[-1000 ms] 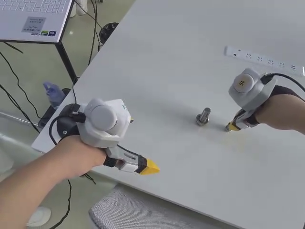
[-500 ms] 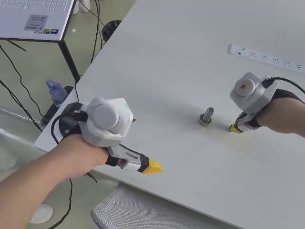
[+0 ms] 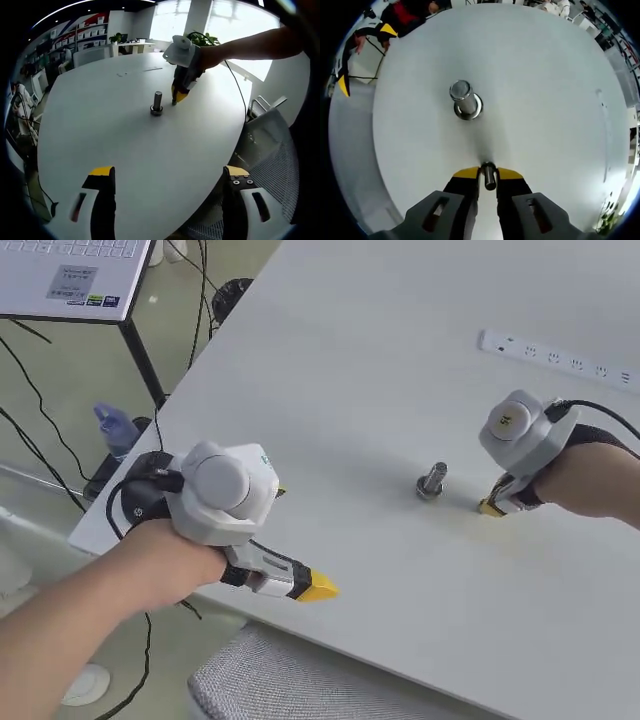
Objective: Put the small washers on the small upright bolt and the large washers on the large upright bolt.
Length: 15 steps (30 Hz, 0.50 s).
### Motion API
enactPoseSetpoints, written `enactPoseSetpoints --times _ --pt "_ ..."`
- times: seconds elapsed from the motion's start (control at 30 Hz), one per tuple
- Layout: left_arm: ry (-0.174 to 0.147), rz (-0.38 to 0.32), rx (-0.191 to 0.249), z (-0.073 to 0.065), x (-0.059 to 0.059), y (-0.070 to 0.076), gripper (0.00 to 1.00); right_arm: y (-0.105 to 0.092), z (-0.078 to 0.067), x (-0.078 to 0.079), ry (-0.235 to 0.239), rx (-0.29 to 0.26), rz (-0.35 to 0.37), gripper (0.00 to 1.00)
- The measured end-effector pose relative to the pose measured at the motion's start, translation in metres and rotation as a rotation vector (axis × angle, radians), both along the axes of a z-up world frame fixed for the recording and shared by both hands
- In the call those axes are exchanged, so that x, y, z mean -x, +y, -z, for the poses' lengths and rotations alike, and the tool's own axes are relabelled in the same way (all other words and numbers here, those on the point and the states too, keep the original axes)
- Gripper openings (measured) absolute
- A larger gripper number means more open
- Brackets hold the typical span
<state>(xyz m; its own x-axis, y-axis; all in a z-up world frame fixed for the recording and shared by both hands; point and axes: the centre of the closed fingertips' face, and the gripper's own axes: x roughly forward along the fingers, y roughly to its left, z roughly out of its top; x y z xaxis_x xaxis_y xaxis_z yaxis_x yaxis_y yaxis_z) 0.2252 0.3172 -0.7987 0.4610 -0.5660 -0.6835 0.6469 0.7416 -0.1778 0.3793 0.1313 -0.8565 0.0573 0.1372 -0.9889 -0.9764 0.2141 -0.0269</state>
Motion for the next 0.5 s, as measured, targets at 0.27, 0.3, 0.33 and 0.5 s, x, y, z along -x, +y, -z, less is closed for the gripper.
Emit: enactPoseSetpoints --times 0.27,0.3,0.33,0.5 --pt "0.007 0.001 -0.003 -0.0001 0.0023 -0.0003 0.87 -0.0013 0.0008 -0.0002 -0.002 -0.004 -0.003 0.13" --pt "0.006 0.001 -0.003 -0.0001 0.0023 -0.0005 0.87 -0.0012 0.0009 -0.0003 -0.003 -0.005 -0.005 0.13" --pt "0.006 0.001 -0.002 -0.0002 0.0023 -0.0005 0.87 -0.0013 0.0009 -0.0002 -0.003 -0.004 -0.005 0.13" --pt "0.002 0.003 -0.003 -0.0017 0.0018 -0.0014 0.87 -0.0014 0.0010 -0.0001 -0.004 -0.006 -0.010 0.13"
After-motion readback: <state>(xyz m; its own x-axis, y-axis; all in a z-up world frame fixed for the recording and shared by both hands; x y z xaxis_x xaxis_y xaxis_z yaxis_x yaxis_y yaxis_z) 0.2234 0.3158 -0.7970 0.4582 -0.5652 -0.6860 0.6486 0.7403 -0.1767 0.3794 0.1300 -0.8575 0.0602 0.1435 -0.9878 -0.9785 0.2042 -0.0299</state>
